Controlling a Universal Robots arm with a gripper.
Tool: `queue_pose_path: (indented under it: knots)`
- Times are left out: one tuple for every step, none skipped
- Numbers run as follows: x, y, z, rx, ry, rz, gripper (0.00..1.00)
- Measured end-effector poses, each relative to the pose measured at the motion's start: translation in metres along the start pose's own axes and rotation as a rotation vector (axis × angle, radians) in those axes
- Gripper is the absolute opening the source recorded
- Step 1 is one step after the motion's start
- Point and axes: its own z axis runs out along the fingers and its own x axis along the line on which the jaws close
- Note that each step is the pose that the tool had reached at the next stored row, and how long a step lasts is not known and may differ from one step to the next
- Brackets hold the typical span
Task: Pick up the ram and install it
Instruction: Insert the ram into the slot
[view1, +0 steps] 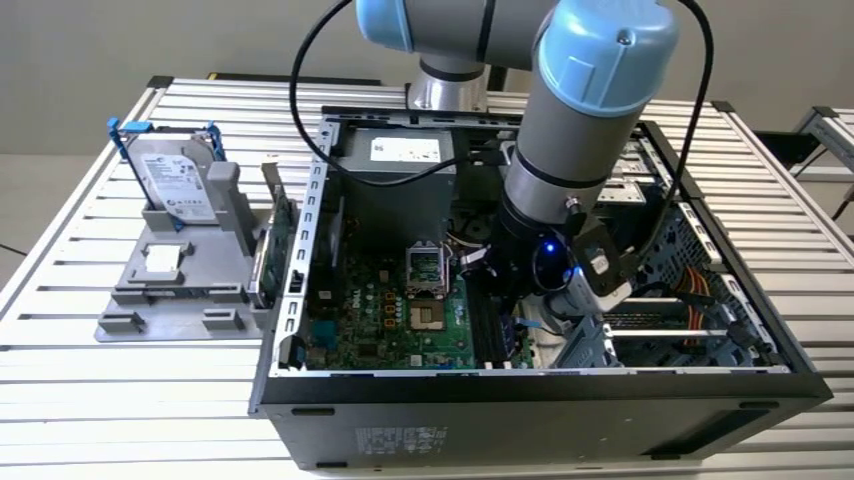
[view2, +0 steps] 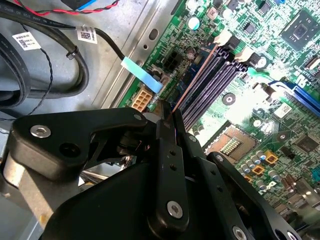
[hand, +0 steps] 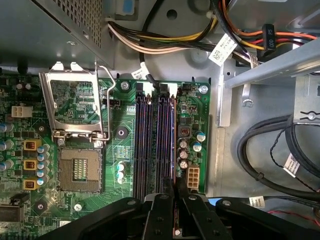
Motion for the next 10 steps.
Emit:
queue_pose_path:
  knots:
    - [0.0, -0.0001, 0.0, 0.0, 0.0002, 0.0, 0.0]
    - [0.0, -0.0001, 0.0, 0.0002, 0.0003, 0.0, 0.0]
    - [0.0, -0.0001, 0.0, 0.0005, 0.0004, 0.0, 0.0]
    - [0.0, -0.0001, 0.0001, 0.0007, 0.0004, 0.0, 0.0]
    - [0.0, -0.0001, 0.0002, 0.0008, 0.0004, 0.0, 0.0]
    - [0.0, -0.0001, 0.0003, 0.0016, 0.0004, 0.0, 0.0]
    - [-0.0001, -0.0001, 0.0005, 0.0029, 0.0004, 0.0, 0.0]
    - [-0.0001, -0.0001, 0.0007, 0.005, 0.0005, 0.0, 0.0]
    - [0.0, -0.0001, 0.0009, 0.0064, 0.0005, 0.0, 0.0]
    - [0.0, 0.0, 0.001, 0.0069, 0.0006, 0.0, 0.0]
